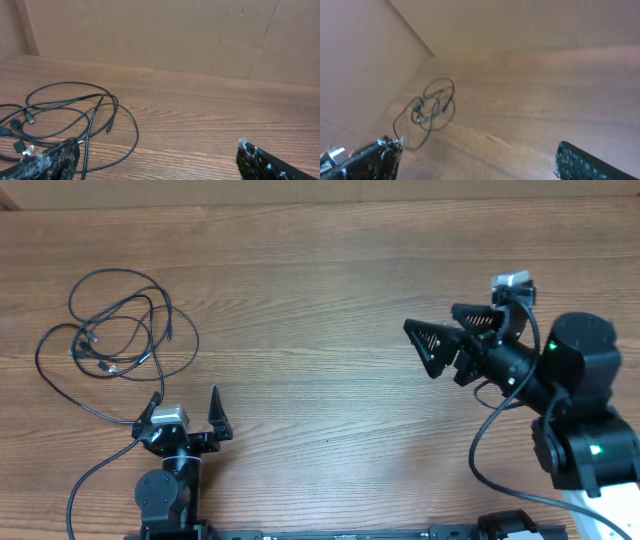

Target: Untangle cables

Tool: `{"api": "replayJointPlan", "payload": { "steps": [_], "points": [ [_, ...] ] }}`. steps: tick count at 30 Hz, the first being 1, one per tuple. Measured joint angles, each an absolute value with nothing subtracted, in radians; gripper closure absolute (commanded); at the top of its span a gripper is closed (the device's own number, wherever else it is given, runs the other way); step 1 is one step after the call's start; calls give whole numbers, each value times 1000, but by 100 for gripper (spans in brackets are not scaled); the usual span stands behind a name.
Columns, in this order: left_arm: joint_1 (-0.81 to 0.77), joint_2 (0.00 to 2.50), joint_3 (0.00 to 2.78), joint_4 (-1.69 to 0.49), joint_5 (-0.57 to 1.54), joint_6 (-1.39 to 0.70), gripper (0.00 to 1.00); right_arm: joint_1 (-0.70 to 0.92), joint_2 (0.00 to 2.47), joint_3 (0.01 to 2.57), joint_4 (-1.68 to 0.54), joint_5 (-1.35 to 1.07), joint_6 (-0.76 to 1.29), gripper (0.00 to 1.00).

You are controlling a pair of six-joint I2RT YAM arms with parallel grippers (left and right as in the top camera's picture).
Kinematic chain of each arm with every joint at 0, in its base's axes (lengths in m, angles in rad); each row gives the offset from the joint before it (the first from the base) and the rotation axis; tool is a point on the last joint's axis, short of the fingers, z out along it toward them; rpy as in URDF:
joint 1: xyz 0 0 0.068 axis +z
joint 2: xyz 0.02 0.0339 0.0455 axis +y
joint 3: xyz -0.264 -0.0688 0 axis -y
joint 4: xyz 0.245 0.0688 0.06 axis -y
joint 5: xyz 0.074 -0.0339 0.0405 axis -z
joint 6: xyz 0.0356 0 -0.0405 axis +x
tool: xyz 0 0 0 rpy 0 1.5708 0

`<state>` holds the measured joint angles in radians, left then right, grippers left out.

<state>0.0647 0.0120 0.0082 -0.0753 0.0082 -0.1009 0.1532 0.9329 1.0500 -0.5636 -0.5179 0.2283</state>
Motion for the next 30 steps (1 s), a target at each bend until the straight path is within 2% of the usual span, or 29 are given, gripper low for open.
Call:
{"api": "replayJointPlan", "payload": {
  "steps": [4, 17, 30],
  "points": [
    [65, 12, 8, -75, 8, -101, 0, 153, 907, 979, -592, -516, 228, 0],
    [65, 12, 8, -75, 8, -101, 1, 153, 374, 622, -595, -517, 228, 0],
    [65, 12, 8, -75, 8, -101, 1, 153, 54, 416, -594, -517, 228, 0]
  ]
}}
